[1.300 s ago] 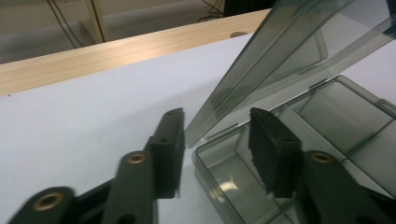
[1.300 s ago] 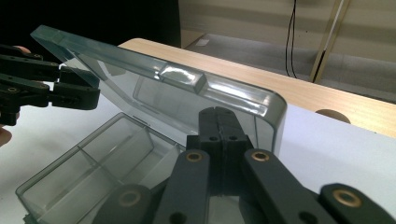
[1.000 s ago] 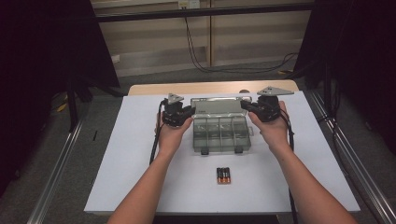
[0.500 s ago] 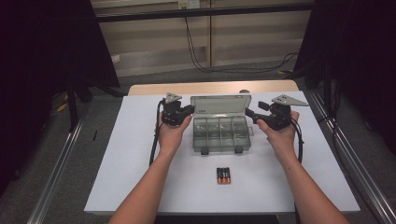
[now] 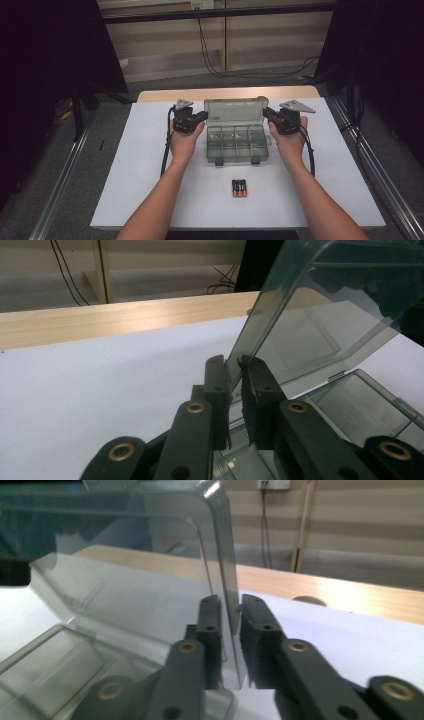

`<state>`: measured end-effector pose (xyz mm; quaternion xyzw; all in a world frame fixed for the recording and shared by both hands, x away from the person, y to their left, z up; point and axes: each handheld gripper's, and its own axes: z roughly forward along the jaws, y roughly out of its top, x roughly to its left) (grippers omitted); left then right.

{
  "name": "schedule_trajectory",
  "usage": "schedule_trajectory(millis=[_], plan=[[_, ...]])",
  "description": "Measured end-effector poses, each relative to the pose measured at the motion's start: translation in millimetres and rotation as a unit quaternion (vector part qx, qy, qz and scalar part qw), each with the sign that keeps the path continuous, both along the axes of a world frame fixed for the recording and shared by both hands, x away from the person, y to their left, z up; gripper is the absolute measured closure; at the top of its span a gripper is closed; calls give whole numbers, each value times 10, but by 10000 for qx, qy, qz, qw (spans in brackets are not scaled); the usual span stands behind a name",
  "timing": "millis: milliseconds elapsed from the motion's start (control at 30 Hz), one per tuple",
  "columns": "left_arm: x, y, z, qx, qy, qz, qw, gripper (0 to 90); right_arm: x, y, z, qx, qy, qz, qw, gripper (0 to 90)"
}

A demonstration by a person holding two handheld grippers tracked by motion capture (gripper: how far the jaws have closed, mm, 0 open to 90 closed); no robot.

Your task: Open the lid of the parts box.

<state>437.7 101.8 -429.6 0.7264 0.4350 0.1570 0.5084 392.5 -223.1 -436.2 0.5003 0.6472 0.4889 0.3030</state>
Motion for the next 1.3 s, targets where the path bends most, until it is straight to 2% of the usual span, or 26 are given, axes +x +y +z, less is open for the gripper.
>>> schedule_trajectory(millis=[133,233,300,567,600,667,733,767,900,1000,1100,1200,1300], plan=[[56,-5,-13,-75,39,37,10000,823,50,45,26,-133,102,-212,9996,866],[120,-12,-28,-59,49,79,9999,824,85,58,50,-126,189,-269,9994,869],[166,-12,-42,-128,101,55,9999,821,131,55,60,-70,280,-307,9991,870],[268,4,-134,-436,314,130,9985,803,266,10,71,83,523,-216,9984,871],[281,4,-151,-493,322,139,9982,800,302,-4,82,106,619,-189,9978,870],[307,5,-175,-519,381,130,9978,800,321,-10,88,131,670,-167,9975,870],[332,-2,-188,-441,445,129,9980,801,371,-28,106,139,818,-110,9965,869],[340,-16,-193,-493,474,169,9975,801,371,-28,106,139,818,-110,9965,869],[373,-24,-185,-350,583,230,9974,823,413,-38,108,200,928,-120,9954,869],[384,-49,-178,-208,544,246,9980,842,438,-47,102,262,1049,-115,9941,878],[402,-44,-195,-308,604,273,9973,851,456,-66,98,304,1126,-63,9932,882],[417,-42,-201,-278,676,275,9969,856,466,-62,89,281,1147,-86,9930,884],[452,-40,-214,-300,829,283,9957,861,486,-61,58,296,1225,-97,9920,886]])
